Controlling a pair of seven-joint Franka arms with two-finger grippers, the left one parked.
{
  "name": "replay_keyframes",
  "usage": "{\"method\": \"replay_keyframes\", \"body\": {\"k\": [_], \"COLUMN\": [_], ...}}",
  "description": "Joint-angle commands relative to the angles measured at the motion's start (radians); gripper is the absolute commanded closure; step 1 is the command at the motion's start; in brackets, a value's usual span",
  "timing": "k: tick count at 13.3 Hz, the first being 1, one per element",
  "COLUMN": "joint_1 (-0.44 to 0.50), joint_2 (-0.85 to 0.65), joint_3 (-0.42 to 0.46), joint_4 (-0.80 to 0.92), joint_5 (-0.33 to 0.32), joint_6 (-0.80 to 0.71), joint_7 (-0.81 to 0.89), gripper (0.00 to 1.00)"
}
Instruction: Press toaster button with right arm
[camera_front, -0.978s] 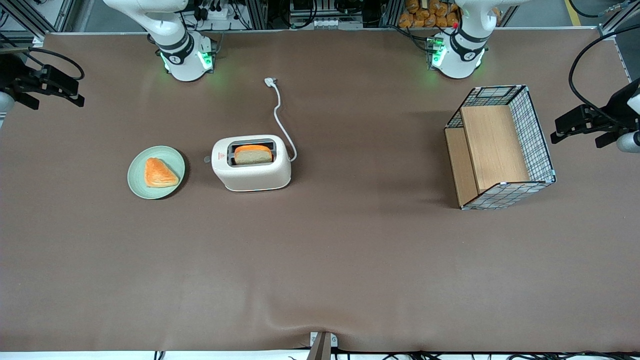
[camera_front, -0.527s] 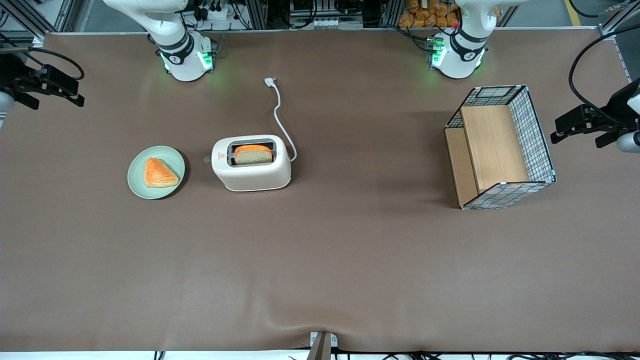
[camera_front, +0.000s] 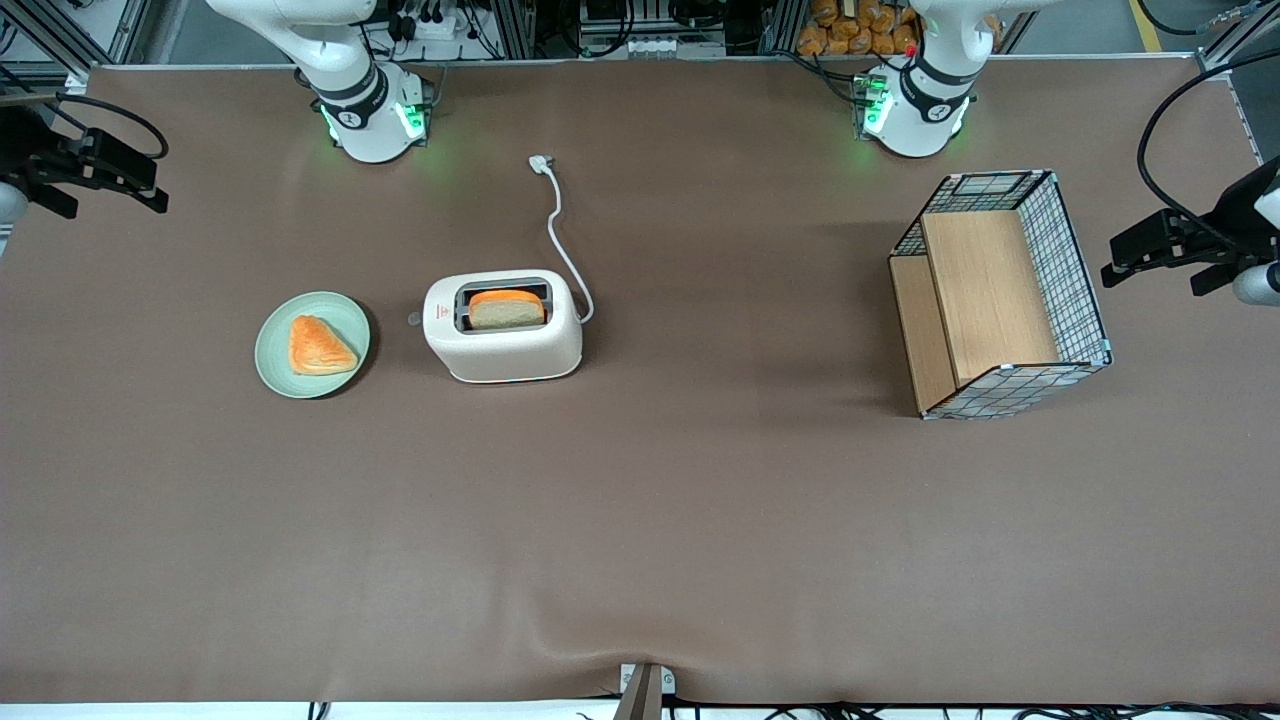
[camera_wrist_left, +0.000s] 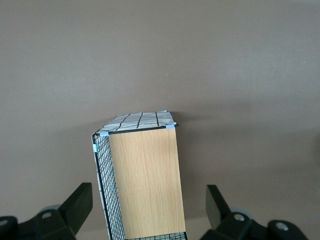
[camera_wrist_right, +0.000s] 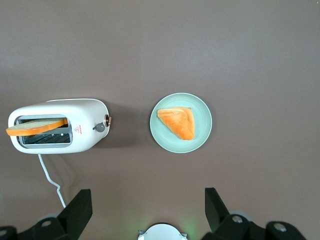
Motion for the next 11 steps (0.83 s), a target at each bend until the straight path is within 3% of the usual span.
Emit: {"method": "replay_keyframes", "body": {"k": [1,11], "joint_1": [-0.024,-0.016], "joint_2": [-0.031,-0.034], "joint_3": [0.017,0.022], "joint_4": [-0.025,-0.025], "joint_5": [-0.005,-0.002], "joint_6": [0.001,0.001], "joint_7": [0.0,0.001], "gripper": [0.0,0.0]}}
